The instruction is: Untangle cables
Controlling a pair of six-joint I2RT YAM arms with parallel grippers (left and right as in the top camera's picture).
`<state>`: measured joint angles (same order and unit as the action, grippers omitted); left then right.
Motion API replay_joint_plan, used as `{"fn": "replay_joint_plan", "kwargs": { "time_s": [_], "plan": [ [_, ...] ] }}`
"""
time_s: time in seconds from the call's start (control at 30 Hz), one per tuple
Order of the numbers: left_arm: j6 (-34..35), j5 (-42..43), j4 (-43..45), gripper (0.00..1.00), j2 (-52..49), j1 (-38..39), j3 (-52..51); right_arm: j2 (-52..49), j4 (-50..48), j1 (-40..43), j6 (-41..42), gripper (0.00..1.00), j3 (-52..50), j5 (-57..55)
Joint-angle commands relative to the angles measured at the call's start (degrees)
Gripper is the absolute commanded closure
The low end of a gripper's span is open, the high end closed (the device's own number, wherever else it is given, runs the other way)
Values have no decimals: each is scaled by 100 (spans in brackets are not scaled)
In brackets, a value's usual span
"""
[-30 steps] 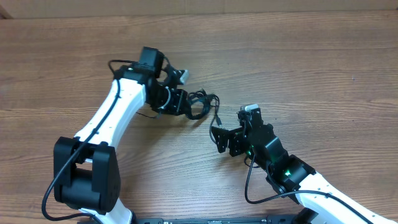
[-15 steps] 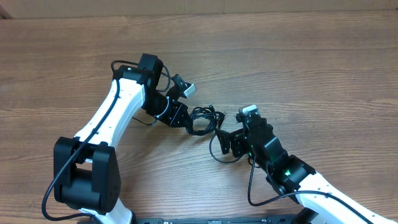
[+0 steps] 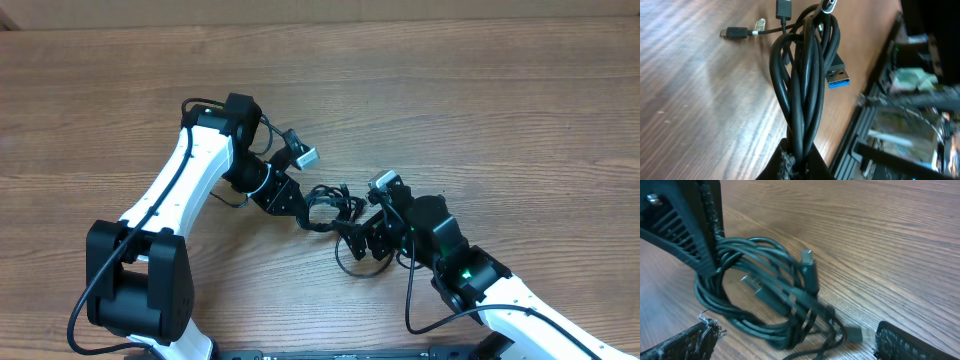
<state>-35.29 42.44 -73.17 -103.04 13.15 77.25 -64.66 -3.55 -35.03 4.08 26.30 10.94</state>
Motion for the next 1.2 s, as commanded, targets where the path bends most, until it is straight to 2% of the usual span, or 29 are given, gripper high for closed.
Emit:
{"fn": "replay_joint_plan", "kwargs": {
  "time_s": [0.0,0.2,0.43,0.47,0.6,0.63,0.67,0.8,0.93,1.03,1.17],
  "plan": [
    [-925,461,-188,94,31,39,79,26,-20,236,-291,0,39,715],
    [-1451,704,-417,91,31,85,79,26,-22,479,-326,0,39,1585],
    [-1598,691,-343,91,31,468,79,24,-20,479,-461,15,39,1939],
    [-1598,675,-323,92,31,531,79,24,-20,479,-461,19,39,1941],
    [-1552,568,-162,95,31,715,79,24,74,479,-459,62,39,1941],
    [-1480,557,-111,96,31,715,79,24,122,479,-459,69,39,1941],
    [-1368,553,-26,96,31,713,79,24,201,479,-457,78,39,1939],
    [-844,498,315,95,31,673,79,24,365,479,-452,96,39,1939],
    [-68,352,743,96,31,625,79,26,391,479,-411,96,39,1934],
    [763,-120,1069,96,31,584,79,26,387,481,-341,96,39,1912],
    [1943,-741,1447,93,31,535,79,24,387,485,365,96,39,1582]
  ]
}}
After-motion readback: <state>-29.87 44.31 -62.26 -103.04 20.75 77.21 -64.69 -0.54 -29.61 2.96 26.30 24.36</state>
